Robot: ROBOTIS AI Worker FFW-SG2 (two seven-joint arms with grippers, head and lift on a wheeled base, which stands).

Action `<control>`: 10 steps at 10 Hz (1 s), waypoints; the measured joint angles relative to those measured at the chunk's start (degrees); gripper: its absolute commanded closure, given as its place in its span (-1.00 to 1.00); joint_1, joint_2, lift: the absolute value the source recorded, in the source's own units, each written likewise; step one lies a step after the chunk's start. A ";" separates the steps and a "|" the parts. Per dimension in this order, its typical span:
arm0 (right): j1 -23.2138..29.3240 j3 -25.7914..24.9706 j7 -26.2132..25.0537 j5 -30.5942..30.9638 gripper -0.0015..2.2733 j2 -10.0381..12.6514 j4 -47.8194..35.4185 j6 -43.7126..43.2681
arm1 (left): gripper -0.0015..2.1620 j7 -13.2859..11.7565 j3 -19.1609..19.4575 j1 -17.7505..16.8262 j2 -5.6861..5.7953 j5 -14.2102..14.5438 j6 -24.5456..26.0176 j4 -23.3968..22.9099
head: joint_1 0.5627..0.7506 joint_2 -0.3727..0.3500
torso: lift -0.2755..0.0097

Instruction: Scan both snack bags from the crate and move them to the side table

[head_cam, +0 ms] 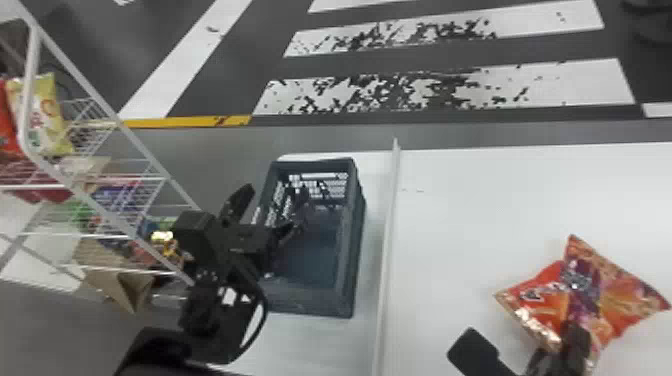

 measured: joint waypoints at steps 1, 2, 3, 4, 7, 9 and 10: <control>0.34 0.68 -0.37 1.76 0.98 0.03 0.09 -0.02 | -0.94 -0.05 -0.07 -0.14 -0.05 0.12 0.00 0.10 | 0.41 0.85 | 0.73; 1.16 0.78 -1.39 2.55 0.98 -0.19 -0.37 -2.08 | -0.94 -0.10 -0.14 -0.33 -0.06 0.21 0.00 0.31 | 0.41 0.86 | 0.73; 2.48 0.06 -2.07 2.65 0.98 -0.73 -1.78 -5.77 | -0.94 -0.35 -0.22 -0.50 -0.06 0.29 0.00 0.64 | 0.41 0.88 | 0.73; 3.56 -0.95 -2.15 2.35 0.98 -1.12 -3.30 -8.34 | -0.94 -0.46 -0.25 -0.58 -0.04 0.35 0.00 0.85 | 0.41 0.90 | 0.73; 8.73 -8.83 0.27 -6.45 0.98 -3.52 -15.52 -18.96 | -0.94 -0.46 -0.32 -0.61 0.08 0.47 0.00 1.10 | 0.41 0.94 | 0.73; 11.61 -17.80 4.02 -19.01 0.98 -4.11 -23.80 -24.69 | -0.94 -0.46 -0.53 -0.61 0.12 0.47 0.00 1.22 | 0.41 0.90 | 0.73; 12.90 -23.32 5.64 -27.39 0.98 -4.08 -27.10 -27.97 | -0.94 -0.47 -0.58 -0.61 0.12 0.47 0.00 1.24 | 0.41 0.87 | 0.73</control>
